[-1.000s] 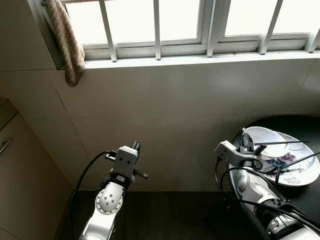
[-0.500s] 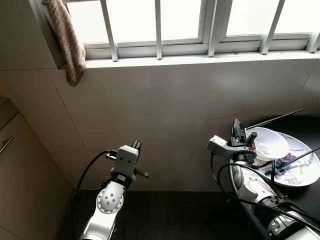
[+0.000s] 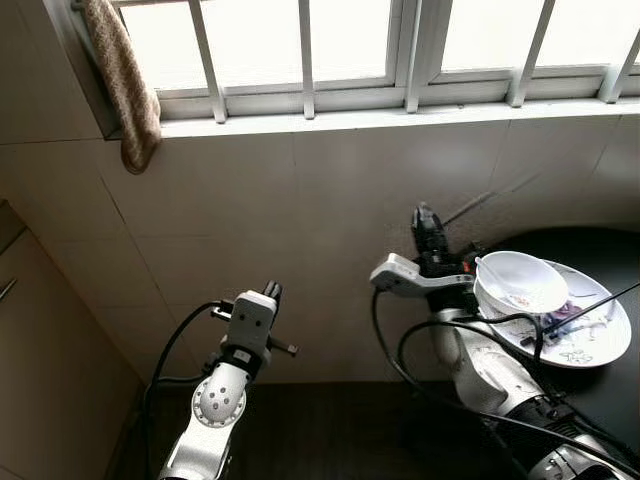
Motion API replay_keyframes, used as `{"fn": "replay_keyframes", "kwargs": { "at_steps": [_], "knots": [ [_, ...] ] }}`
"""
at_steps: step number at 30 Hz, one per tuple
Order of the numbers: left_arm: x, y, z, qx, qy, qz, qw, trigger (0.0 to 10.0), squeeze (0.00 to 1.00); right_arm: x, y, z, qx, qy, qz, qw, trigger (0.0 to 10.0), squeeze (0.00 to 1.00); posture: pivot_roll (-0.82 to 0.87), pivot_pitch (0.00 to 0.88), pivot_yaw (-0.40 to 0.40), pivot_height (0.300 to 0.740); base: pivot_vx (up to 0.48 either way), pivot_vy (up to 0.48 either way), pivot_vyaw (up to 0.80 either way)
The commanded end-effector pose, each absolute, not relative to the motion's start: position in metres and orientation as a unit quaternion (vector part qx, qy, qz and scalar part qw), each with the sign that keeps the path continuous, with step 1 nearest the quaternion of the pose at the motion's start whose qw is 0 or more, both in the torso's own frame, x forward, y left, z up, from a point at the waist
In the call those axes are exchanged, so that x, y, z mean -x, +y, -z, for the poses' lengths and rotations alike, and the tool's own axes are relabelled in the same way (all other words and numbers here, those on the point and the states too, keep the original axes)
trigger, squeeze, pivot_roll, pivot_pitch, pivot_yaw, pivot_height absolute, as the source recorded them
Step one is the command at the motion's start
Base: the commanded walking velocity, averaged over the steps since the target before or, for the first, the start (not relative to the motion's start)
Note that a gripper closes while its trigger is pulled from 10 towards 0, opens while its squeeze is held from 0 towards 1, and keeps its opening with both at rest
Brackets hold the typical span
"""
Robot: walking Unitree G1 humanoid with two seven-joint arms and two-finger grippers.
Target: Kitchen organization
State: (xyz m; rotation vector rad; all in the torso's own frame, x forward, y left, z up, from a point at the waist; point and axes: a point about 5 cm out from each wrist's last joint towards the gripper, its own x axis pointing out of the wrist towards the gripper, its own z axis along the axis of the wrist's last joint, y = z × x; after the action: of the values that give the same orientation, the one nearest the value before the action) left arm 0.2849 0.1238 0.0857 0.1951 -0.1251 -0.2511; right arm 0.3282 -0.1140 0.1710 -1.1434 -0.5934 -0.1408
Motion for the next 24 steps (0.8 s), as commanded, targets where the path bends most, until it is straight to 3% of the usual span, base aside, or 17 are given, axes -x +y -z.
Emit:
{"fn": "replay_keyframes", "kwargs": {
  "at_steps": [1,3,4,6,8,11,15,24],
  "knots": [
    [-0.286,0.128,-0.086,-0.099,-0.064,0.119,0.986,10.0,0.00,-0.327,-0.111,-0.166,0.507,-0.242,0.041,0.826,10.0,0.00,-0.11,0.000,0.034,0.740,0.000,0.000,0.00],
    [-0.286,0.128,-0.087,-0.099,-0.065,0.119,0.986,10.0,0.00,-0.327,-0.109,-0.164,0.472,-0.219,0.028,0.853,10.0,0.00,-0.11,0.000,0.034,0.740,0.000,0.000,0.00],
    [-0.286,0.128,-0.087,-0.099,-0.065,0.119,0.986,10.0,0.00,-0.327,-0.109,-0.164,0.472,-0.219,0.028,0.853,10.0,0.00,-0.11,0.000,0.034,0.740,0.000,0.000,0.00],
    [-0.286,0.129,-0.086,-0.100,-0.065,0.116,0.986,10.0,0.00,-0.325,-0.100,-0.152,0.363,-0.153,-0.038,0.918,10.0,0.00,-0.11,0.000,0.035,0.740,0.000,0.000,0.00],
    [-0.286,0.129,-0.086,-0.100,-0.065,0.115,0.986,10.0,0.00,-0.322,-0.093,-0.144,0.299,-0.123,-0.092,0.942,10.0,0.00,-0.11,0.000,0.035,0.740,0.000,0.000,0.00],
    [-0.286,0.129,-0.086,-0.099,-0.066,0.114,0.986,10.0,0.00,-0.315,-0.084,-0.134,0.251,-0.092,-0.163,0.950,10.0,0.00,-0.11,0.000,0.034,0.740,0.000,0.000,0.00],
    [-0.287,0.130,-0.087,-0.098,-0.067,0.110,0.987,10.0,0.00,-0.301,-0.074,-0.119,0.213,-0.066,-0.256,0.941,10.0,0.00,-0.11,0.000,0.033,0.740,0.000,0.000,0.80],
    [-0.286,0.131,-0.087,-0.098,-0.067,0.108,0.987,10.0,0.00,-0.297,-0.076,-0.113,0.176,-0.055,-0.273,0.944,10.0,0.00,-0.11,0.000,0.037,0.740,0.000,0.000,0.80]
  ]
}}
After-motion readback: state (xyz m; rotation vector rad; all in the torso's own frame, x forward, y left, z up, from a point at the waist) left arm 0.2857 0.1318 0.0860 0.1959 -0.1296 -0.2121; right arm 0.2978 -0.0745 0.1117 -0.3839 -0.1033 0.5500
